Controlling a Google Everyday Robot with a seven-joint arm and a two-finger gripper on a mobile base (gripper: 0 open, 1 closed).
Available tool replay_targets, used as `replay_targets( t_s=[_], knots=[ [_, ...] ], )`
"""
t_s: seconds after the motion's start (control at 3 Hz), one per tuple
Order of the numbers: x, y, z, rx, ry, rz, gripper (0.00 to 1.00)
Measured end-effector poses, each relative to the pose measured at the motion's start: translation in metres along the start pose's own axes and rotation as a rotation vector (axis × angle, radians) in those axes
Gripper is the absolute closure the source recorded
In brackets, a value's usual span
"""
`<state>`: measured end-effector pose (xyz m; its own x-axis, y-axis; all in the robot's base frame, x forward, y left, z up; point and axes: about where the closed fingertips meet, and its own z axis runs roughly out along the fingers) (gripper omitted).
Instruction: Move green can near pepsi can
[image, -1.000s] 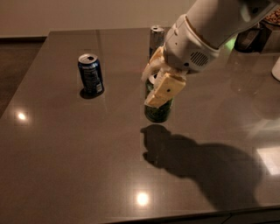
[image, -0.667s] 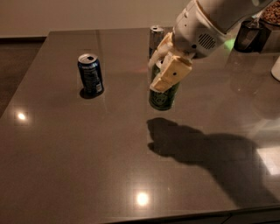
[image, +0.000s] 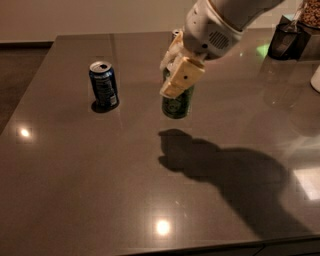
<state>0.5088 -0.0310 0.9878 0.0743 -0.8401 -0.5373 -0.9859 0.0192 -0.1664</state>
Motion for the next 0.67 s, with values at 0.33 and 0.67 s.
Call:
replay_targets(
  t_s=[0.33, 0.67],
  knots=[
    [-0.024, -0.032, 0.019, 0.024, -0.004, -0.009, 1.0],
    [-0.038, -0.059, 0.041, -0.001, -0.02, -0.019, 1.0]
  ],
)
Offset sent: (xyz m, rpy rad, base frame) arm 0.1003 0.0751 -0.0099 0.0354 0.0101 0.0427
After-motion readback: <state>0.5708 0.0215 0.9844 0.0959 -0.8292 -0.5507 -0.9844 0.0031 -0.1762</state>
